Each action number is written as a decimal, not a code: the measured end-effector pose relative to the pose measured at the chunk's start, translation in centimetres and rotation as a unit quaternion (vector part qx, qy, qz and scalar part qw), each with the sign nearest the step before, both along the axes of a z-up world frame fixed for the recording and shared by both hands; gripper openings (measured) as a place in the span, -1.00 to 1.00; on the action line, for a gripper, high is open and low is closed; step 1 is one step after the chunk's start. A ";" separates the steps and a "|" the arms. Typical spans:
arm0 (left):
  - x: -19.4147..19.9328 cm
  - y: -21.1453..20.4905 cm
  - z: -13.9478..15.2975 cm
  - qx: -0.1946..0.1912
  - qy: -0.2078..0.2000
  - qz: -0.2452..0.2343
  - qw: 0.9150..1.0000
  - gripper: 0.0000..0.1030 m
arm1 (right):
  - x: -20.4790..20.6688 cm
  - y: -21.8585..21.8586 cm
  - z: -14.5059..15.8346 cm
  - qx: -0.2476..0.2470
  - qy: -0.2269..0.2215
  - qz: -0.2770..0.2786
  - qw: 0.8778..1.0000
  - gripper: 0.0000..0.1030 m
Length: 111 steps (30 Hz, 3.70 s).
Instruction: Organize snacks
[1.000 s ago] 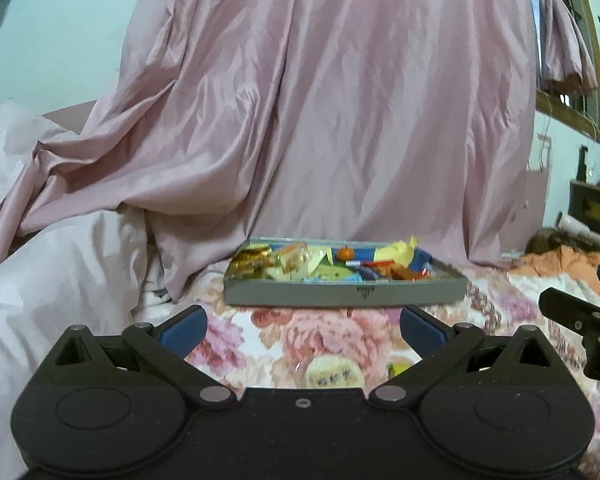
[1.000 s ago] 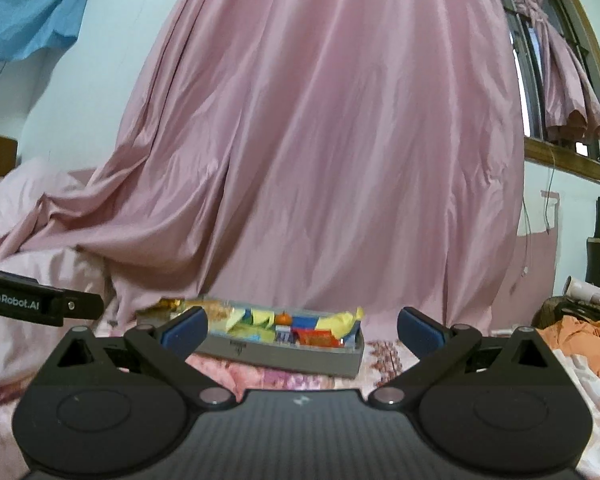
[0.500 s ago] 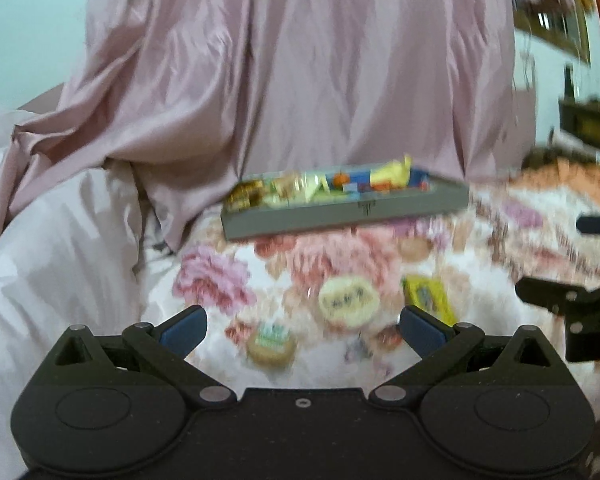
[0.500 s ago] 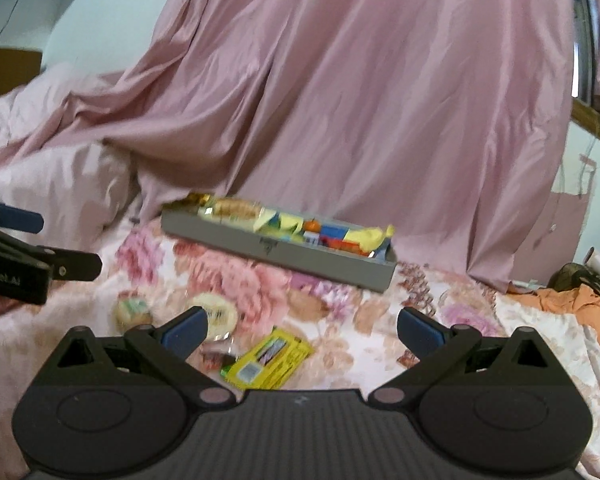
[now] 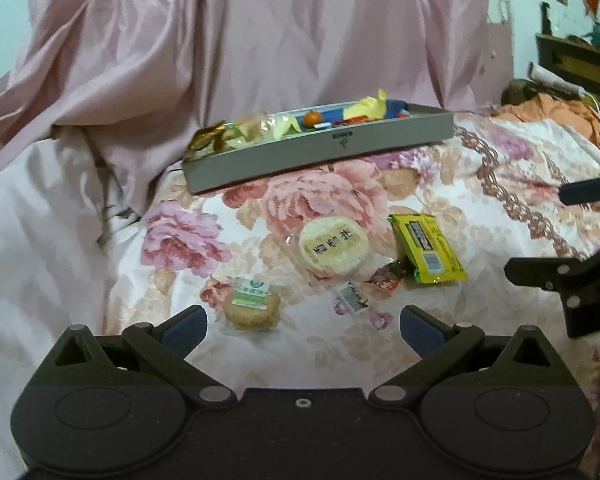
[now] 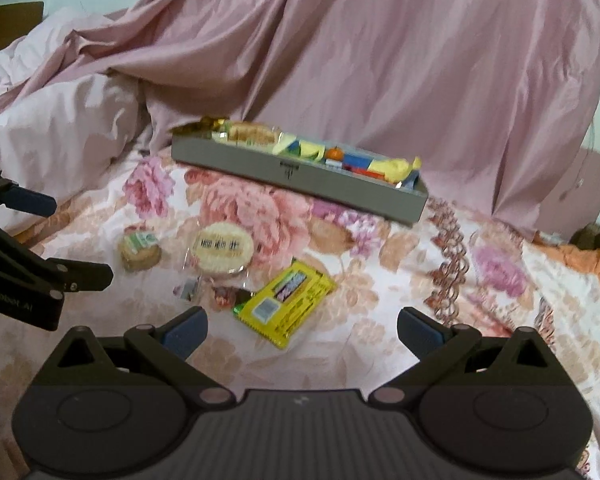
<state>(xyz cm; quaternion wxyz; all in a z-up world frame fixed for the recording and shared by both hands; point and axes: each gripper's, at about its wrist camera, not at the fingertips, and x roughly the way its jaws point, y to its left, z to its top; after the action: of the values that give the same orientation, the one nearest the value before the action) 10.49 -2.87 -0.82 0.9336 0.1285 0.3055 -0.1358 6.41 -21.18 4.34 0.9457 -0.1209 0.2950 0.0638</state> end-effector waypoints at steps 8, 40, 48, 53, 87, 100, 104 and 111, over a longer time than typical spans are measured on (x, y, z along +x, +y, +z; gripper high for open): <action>1.9 -1.6 -1.8 0.026 0.000 -0.067 0.997 0.99 | 3.6 -1.4 -1.4 0.041 0.069 -0.002 0.997 1.00; 10.9 -4.8 -7.8 0.012 0.106 -0.164 0.981 0.99 | 15.1 -3.4 -7.1 0.135 0.188 -0.073 0.970 1.00; 9.5 -5.2 -7.3 -0.017 0.144 -0.211 0.967 0.98 | 14.9 -4.6 -6.5 0.037 0.190 -0.090 0.977 0.97; 9.4 -5.9 -7.7 0.025 0.108 -0.218 0.970 0.99 | 15.0 -5.9 -6.1 0.029 0.177 -0.084 0.980 0.97; 10.2 -10.1 -7.0 0.007 0.105 -0.246 0.963 0.01 | 16.1 -7.0 -6.1 0.068 0.200 -0.081 0.974 0.18; 6.6 -6.1 -6.0 -0.056 0.200 -0.064 0.976 -0.05 | 13.4 -7.6 -6.2 0.105 0.211 -0.081 0.968 0.03; 5.2 -6.3 -6.0 -0.052 0.188 -0.061 0.979 0.07 | 11.7 -6.6 -6.0 0.106 0.227 -0.058 0.966 0.03; 5.5 -7.6 -6.6 -0.023 0.174 -0.094 0.980 0.36 | 10.6 -4.1 -6.3 0.061 0.220 -0.028 0.973 0.08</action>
<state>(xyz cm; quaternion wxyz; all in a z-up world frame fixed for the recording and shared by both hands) 15.97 -10.48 -7.42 0.8521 0.1097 0.4465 -0.2502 17.00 -25.29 -1.91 0.8644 -0.0372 0.4949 0.0800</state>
